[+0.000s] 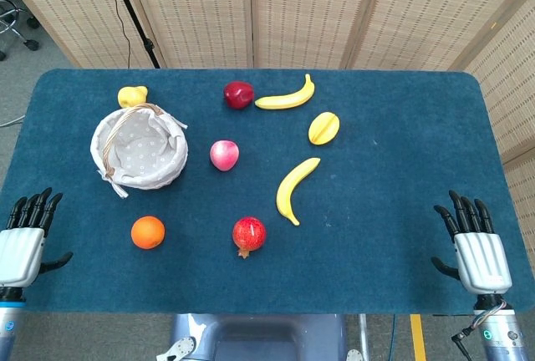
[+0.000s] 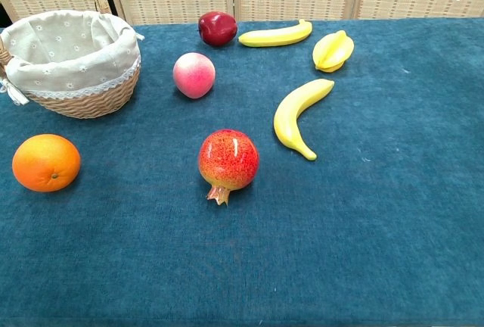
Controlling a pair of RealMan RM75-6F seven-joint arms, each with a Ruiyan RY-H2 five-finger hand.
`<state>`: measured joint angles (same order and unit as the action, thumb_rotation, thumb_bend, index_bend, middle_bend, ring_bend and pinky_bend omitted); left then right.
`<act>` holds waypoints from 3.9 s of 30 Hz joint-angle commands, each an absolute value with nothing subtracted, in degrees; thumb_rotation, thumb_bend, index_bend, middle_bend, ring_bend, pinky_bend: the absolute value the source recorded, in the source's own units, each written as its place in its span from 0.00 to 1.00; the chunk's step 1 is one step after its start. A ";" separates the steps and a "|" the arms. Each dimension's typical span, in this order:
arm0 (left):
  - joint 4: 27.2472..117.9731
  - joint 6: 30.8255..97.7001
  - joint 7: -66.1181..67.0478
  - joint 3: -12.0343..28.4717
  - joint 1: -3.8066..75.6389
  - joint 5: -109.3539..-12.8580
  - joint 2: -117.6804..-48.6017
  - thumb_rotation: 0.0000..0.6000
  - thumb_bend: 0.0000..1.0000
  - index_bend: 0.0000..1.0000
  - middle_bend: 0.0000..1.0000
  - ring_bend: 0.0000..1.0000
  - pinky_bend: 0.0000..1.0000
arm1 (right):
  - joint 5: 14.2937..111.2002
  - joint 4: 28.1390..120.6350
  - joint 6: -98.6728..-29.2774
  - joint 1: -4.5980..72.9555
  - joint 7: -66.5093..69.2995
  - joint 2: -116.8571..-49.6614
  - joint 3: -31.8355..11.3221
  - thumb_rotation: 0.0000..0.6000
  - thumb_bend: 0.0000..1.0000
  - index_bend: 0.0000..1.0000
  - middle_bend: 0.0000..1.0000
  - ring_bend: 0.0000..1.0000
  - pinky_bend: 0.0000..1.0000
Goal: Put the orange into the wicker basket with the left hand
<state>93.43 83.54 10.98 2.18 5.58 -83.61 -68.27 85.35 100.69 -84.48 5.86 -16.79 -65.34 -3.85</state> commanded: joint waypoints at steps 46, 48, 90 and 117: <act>86.87 72.06 16.57 -0.17 14.13 -86.15 -85.96 1.00 0.00 0.00 0.00 0.00 0.00 | 86.59 100.91 -88.10 3.66 -11.15 -62.86 -4.33 1.00 0.00 0.18 0.00 0.00 0.00; 85.01 71.88 15.54 0.07 14.36 -85.94 -86.97 1.00 0.00 0.00 0.00 0.00 0.00 | 86.60 100.97 -88.20 3.57 -11.00 -62.79 -4.34 1.00 0.00 0.18 0.00 0.00 0.00; 88.37 84.14 18.67 10.64 18.26 -88.11 -84.52 1.00 0.30 0.69 0.51 0.54 0.55 | 88.18 101.26 -87.38 3.20 -7.72 -61.39 -3.35 1.00 0.00 0.18 0.00 0.00 0.00; 83.39 77.48 21.84 17.62 26.26 -77.77 -85.48 1.00 0.30 0.67 0.49 0.51 0.55 | 88.73 101.14 -87.76 2.79 -5.33 -60.46 -3.18 1.00 0.00 0.18 0.00 0.00 0.00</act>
